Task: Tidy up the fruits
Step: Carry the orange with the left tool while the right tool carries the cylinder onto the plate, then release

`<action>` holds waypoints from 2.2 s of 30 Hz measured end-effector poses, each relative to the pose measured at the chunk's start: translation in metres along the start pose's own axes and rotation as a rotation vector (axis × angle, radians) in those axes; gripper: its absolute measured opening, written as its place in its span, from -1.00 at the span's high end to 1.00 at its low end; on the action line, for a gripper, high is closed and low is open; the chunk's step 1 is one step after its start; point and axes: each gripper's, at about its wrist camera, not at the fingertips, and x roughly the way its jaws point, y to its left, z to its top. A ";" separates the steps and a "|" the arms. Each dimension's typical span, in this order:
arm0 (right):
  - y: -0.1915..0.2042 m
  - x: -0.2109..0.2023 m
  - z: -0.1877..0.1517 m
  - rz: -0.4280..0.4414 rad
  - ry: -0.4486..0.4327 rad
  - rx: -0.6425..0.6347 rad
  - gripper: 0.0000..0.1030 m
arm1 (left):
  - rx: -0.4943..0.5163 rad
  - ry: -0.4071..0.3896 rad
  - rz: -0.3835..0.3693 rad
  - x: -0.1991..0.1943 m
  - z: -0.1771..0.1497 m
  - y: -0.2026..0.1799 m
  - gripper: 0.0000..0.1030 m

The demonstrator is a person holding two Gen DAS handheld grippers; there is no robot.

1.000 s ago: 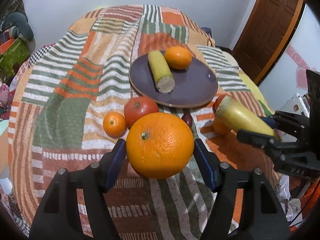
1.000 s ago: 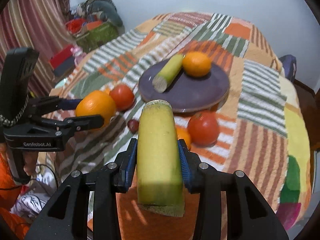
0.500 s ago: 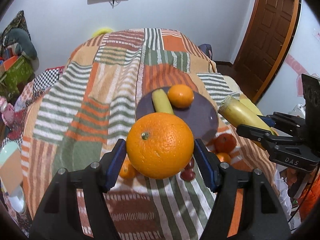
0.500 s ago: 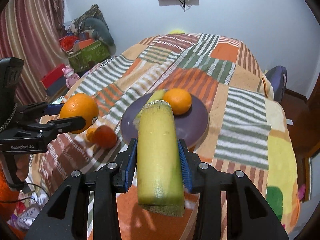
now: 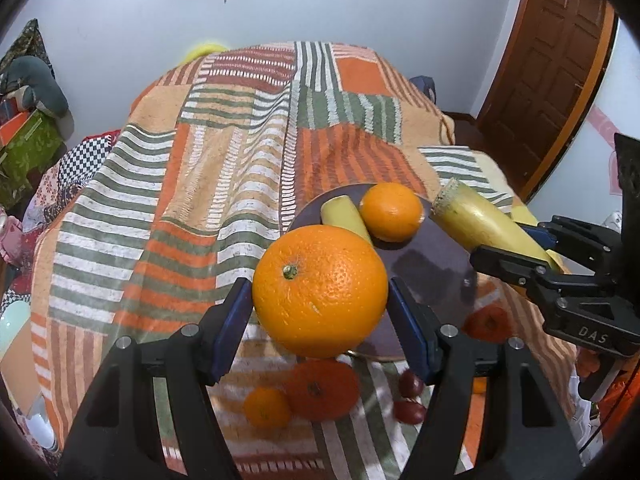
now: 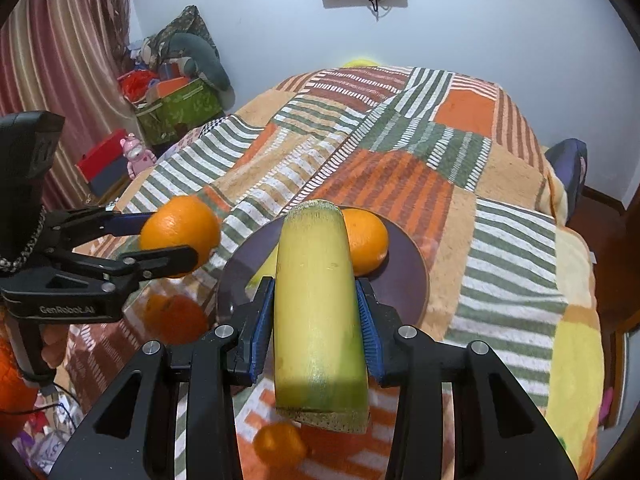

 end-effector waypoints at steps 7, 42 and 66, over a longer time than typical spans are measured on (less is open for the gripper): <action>-0.001 0.030 0.010 0.018 0.033 -0.042 0.29 | 0.018 0.061 0.007 0.036 0.009 0.005 -0.31; -0.003 0.067 0.003 0.052 0.125 -0.109 0.28 | 0.069 0.089 0.001 0.057 0.015 -0.001 -0.53; -0.011 -0.024 -0.011 -0.077 -0.011 0.002 0.09 | -0.012 -0.030 0.052 -0.038 -0.018 0.016 -0.61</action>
